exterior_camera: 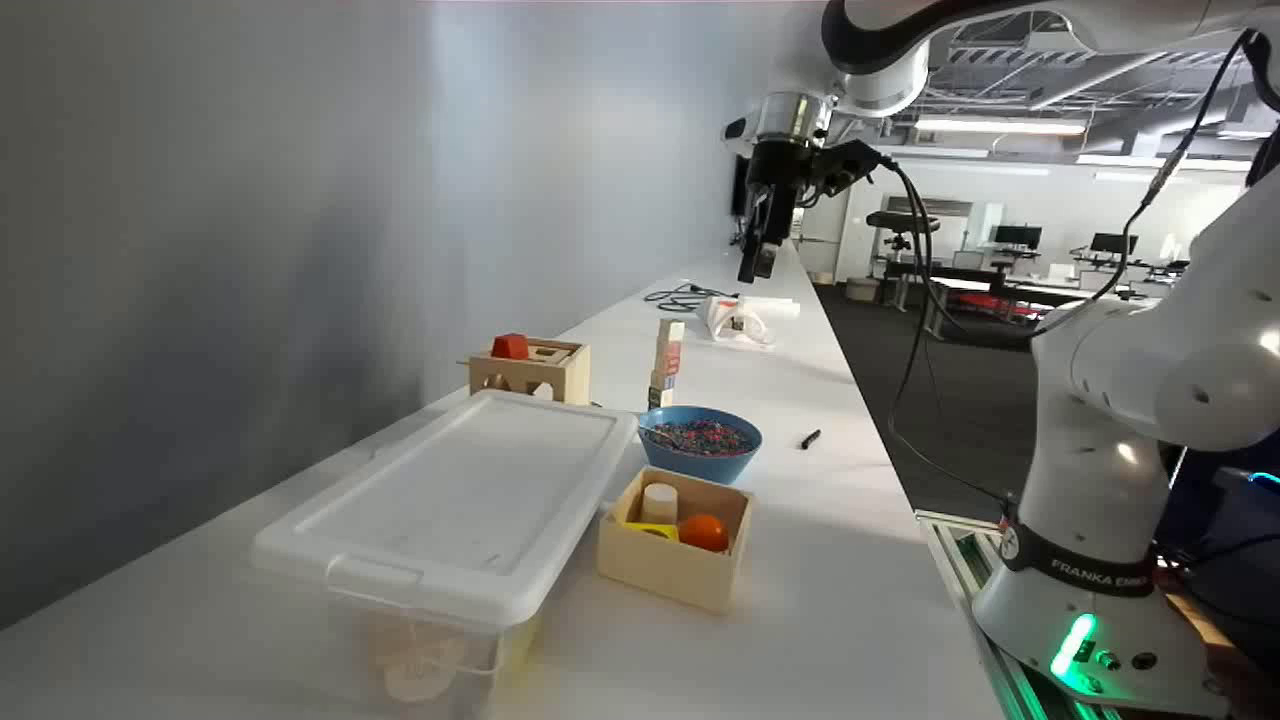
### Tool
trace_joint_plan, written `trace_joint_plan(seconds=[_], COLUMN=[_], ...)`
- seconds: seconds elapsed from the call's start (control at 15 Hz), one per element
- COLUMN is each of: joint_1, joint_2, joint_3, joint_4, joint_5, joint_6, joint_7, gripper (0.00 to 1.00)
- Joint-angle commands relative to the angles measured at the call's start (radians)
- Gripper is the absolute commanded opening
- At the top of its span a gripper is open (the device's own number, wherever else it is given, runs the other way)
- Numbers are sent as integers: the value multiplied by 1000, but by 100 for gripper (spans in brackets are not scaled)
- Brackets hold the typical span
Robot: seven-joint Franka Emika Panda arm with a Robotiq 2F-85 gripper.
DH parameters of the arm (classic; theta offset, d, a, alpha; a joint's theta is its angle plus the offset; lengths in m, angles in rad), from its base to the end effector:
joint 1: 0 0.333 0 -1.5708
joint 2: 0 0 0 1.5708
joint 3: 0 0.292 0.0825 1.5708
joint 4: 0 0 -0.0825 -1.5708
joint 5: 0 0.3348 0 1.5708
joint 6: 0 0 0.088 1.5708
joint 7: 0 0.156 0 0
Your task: Remove the white lid from the clear container then place the objects in the wooden box into the container.
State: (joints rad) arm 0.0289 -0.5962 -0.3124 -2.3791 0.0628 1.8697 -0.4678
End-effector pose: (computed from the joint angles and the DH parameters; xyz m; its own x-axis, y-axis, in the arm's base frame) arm 0.3402 -0.0979 0.4747 0.9681 0.1949 0.1576 0.2224 -0.9581 -0.1807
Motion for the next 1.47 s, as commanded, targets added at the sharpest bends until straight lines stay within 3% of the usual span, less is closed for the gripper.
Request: trace_joint_plan(seconds=[0.0, 0.4, 0.8, 1.07, 1.13, 1.4], joint_1=[-25, -11, 108, 85, 73, 60], joint_2=[5, 7, 158, 279, 220, 246], joint_3=[20, 11, 4, 44, 57, 75], joint_4=[3, 4, 31, 49, 17, 20], joint_5=[13, 39, 333, 398, 372, 372], joint_6=[-4, -3, 140, 259, 207, 221], joint_7=[-11, -26, -149, -143, -147, -146], gripper=[100, 100, 100, 100, 100, 100])
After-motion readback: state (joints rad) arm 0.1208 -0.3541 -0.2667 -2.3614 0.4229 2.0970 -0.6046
